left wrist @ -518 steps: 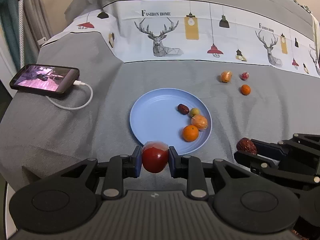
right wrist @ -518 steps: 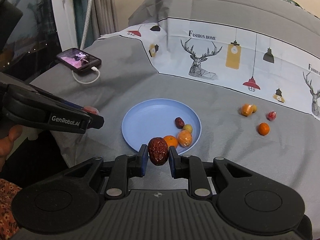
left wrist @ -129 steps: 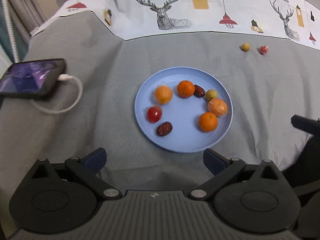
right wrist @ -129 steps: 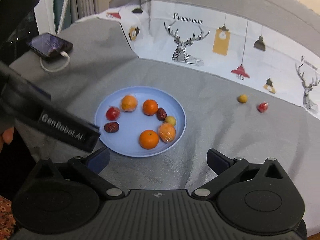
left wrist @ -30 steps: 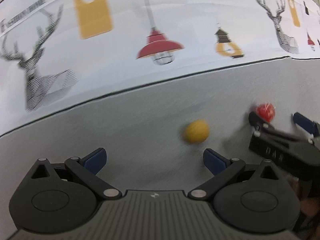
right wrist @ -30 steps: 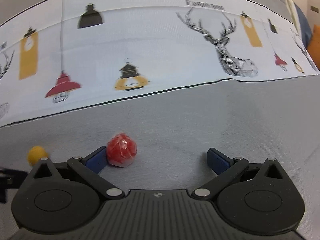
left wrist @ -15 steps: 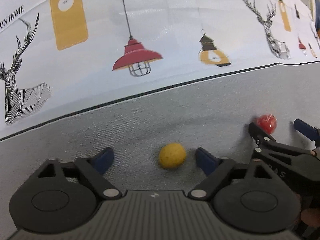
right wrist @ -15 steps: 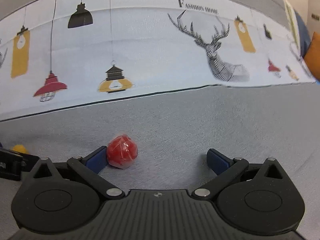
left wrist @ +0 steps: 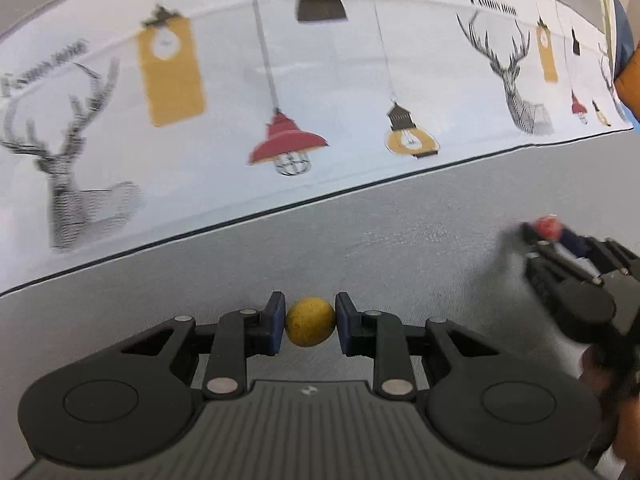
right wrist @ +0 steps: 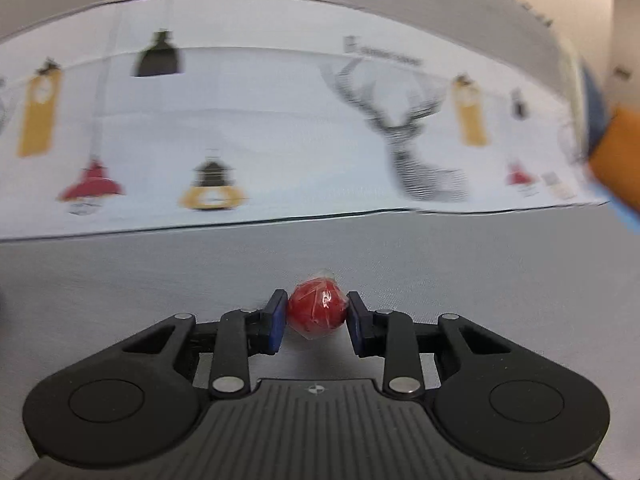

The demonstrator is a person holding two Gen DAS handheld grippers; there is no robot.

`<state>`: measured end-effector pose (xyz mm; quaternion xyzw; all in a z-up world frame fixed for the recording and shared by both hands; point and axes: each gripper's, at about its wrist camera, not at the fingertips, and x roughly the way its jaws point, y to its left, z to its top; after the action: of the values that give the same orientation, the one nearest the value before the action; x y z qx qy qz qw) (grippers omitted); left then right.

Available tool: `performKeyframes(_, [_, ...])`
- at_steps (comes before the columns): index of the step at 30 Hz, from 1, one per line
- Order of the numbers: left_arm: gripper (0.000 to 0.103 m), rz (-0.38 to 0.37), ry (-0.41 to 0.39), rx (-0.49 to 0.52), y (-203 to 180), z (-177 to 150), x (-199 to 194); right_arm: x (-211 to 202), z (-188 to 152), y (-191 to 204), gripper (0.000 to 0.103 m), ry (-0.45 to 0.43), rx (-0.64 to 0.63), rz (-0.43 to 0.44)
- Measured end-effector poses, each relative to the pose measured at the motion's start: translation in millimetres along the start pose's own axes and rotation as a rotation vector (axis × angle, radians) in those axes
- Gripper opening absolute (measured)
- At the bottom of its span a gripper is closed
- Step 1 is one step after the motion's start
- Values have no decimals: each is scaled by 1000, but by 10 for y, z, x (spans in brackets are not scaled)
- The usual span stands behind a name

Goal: Organize fruits
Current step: 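Carry the yellow fruit and red wrapped fruit over the blue plate with both tools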

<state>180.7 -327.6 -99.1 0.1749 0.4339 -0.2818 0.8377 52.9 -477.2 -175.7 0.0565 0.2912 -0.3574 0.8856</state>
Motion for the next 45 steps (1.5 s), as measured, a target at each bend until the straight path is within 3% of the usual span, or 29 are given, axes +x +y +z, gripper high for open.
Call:
performKeyframes(5, [30,30,-27,-13,214,-169,-659,-534,190,-194,33,-21,88,5])
performKeyframes(10, [30,62,-61,-56,452,-503,-1472,-1597,338,-47,33,-116,61,143])
performKeyframes(16, [30,87,-77,-119,763,-1188,-2393,-2941,286,217,33,-172,35,350])
performKeyframes(22, [30,157,-5,-165,983,-2027,-2976,-3896,-88,615,33,-66,-5,584])
performKeyframes(24, [30,179,9,-176,1043,-2291,-3121,-4098,-252,729,33,-29,-37,627])
performKeyframes(31, [30,237,7,-244,1203,-2902,-3418,-4524,-579,955,33,-19,-189,662])
performKeyframes(45, [30,209,-4,-267,1145,-2960,-3405,-4541,-734,1105,33,-1,-255,697])
